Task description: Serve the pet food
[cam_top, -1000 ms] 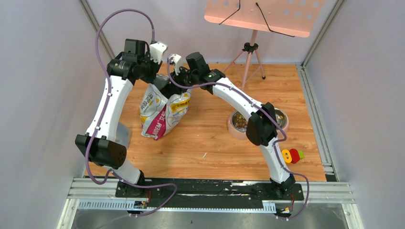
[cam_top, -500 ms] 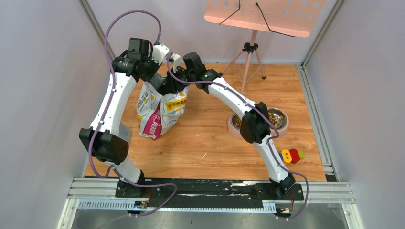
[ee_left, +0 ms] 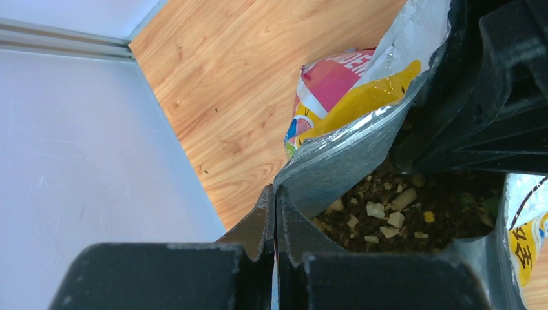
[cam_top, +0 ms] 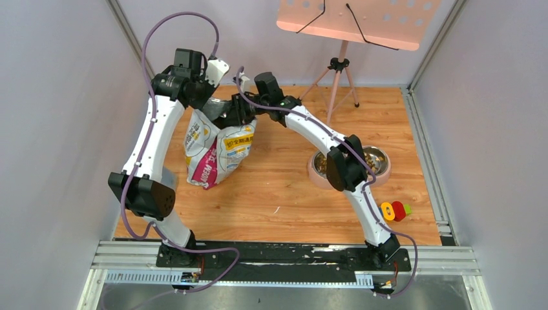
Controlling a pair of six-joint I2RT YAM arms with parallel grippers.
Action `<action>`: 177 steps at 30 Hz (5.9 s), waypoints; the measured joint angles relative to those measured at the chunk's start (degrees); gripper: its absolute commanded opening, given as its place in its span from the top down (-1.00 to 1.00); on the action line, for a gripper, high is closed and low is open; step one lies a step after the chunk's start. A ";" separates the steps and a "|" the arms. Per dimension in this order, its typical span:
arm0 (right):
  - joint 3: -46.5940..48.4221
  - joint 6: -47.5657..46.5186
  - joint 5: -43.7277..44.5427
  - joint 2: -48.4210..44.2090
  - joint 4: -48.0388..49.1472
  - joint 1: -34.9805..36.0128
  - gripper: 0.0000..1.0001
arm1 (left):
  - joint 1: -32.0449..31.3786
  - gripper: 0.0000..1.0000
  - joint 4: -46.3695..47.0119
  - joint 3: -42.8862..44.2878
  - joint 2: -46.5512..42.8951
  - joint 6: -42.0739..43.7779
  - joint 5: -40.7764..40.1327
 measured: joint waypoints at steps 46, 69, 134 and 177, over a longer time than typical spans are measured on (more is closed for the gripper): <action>-18.08 39.47 -10.86 -11.26 21.51 -10.67 1.00 | 0.22 1.00 2.03 -2.82 -2.58 -2.14 -0.46; -15.61 14.23 4.13 -18.32 7.76 -6.43 1.00 | 0.24 1.00 2.56 -3.91 -3.98 -2.10 -0.46; -30.18 56.59 -7.54 -16.28 35.01 -13.92 1.00 | 0.24 1.00 3.54 -6.10 -6.19 -1.31 -0.31; -11.96 23.91 -2.71 -11.52 5.66 -8.13 1.00 | 0.59 1.00 11.13 -16.06 -13.94 -21.44 12.31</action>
